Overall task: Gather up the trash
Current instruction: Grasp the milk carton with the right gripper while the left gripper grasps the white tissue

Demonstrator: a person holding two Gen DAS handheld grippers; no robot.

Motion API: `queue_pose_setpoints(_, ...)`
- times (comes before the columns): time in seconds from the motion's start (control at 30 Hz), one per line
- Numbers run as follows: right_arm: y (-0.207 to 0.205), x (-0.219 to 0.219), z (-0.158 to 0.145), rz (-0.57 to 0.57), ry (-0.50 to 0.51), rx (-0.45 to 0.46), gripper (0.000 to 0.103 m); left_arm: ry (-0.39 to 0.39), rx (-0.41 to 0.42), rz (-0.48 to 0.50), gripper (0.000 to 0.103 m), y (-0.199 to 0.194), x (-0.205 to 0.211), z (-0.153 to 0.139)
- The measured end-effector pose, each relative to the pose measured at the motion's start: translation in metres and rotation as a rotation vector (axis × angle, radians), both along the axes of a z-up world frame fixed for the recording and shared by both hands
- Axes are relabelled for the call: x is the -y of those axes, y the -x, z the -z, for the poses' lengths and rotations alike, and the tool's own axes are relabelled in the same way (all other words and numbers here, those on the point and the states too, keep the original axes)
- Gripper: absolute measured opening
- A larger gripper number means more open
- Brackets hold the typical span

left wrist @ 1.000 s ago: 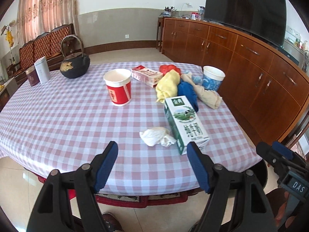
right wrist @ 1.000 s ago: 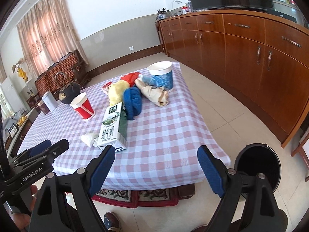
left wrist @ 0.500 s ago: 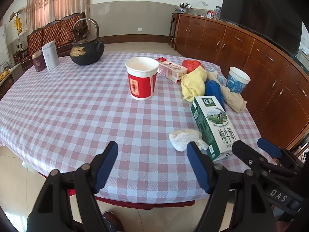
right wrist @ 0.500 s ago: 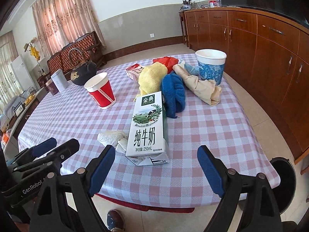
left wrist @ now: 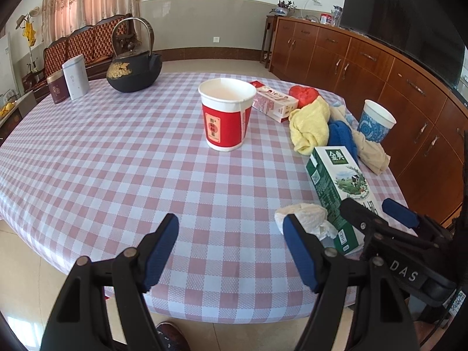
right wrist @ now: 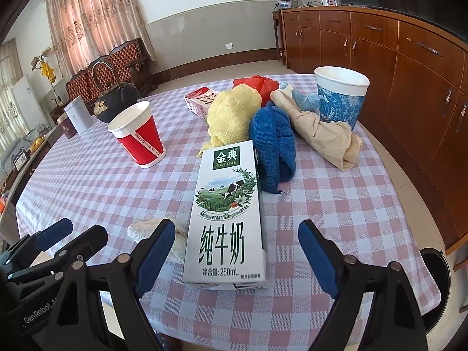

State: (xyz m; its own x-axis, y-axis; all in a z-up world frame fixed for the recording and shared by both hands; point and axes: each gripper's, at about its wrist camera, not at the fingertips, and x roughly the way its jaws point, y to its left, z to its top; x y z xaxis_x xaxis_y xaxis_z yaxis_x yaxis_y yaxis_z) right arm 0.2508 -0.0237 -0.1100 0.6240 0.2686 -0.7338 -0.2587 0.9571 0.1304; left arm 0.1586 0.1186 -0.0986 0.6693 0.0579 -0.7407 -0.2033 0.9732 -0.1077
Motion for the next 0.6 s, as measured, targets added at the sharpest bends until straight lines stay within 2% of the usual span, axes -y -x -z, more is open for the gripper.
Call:
queue_pose_setpoints(0.13,-0.007,-0.001,0.007,-0.007,0.014,-0.013,0.077,0.016,-0.005,0.007,0.075,-0.003,0.0,0.003)
queue_pose_setpoints(0.23,-0.01,0.001,0.01,-0.014,0.003,-0.023,0.077,0.024,-0.007,0.026,0.075,-0.005,0.005,0.004)
queue_pose_setpoints(0.3,-0.009,0.002,0.01,-0.025,-0.009,-0.021,0.069,0.029,-0.008,0.042,0.075,-0.007,0.01,0.004)
queue_pose_setpoints(0.33,-0.008,0.003,0.01,-0.029,-0.014,-0.018,0.06,0.03,-0.009,0.049,0.075,-0.007,0.013,0.005)
queue_pose_setpoints(0.6,-0.001,0.027,0.008,0.007,-0.003,-0.007,0.06,0.051,-0.027,0.11,0.075,-0.018,0.031,0.012)
